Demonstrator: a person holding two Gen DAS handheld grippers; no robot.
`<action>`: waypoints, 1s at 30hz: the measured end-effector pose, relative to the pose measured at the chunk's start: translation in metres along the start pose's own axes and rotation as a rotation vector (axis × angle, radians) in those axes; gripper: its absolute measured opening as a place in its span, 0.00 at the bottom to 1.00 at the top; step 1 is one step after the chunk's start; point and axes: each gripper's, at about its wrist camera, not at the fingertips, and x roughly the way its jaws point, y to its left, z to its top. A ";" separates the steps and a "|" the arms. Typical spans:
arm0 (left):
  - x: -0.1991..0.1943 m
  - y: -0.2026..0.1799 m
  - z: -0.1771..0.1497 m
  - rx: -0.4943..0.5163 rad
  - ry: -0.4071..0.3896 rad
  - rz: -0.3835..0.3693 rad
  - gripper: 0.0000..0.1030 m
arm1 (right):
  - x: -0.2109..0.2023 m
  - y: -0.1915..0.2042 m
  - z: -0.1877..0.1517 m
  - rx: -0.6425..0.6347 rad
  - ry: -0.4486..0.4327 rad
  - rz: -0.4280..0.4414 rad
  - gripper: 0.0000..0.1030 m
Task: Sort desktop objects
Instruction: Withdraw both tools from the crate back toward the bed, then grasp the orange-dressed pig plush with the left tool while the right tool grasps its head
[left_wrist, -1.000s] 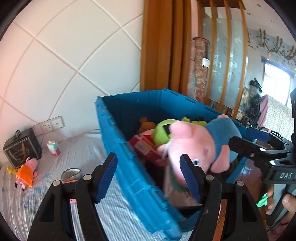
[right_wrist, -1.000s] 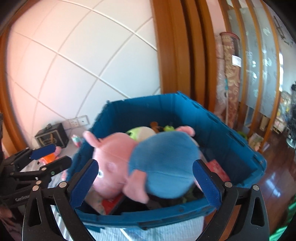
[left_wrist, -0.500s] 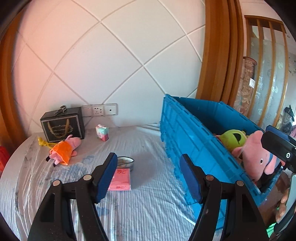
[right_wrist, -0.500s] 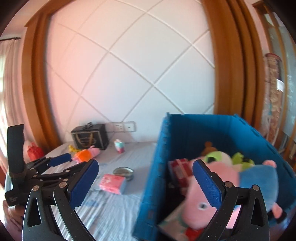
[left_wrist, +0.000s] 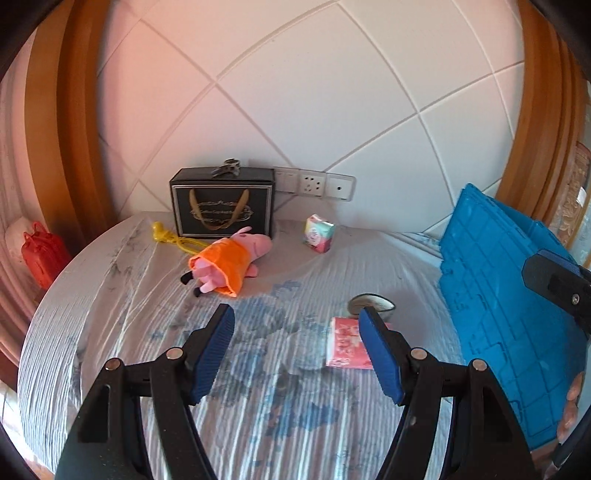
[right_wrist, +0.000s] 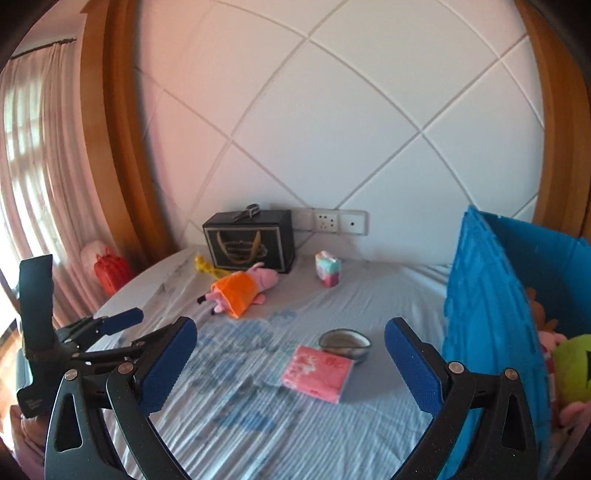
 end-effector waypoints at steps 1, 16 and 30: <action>0.007 0.010 0.002 -0.011 0.005 0.021 0.67 | 0.016 0.006 0.004 -0.001 0.019 0.004 1.00; 0.215 0.140 0.013 -0.209 0.232 0.171 0.67 | 0.296 0.027 0.025 -0.033 0.337 0.073 1.00; 0.359 0.191 -0.008 -0.119 0.366 0.291 0.68 | 0.461 0.014 0.009 -0.037 0.493 0.098 1.00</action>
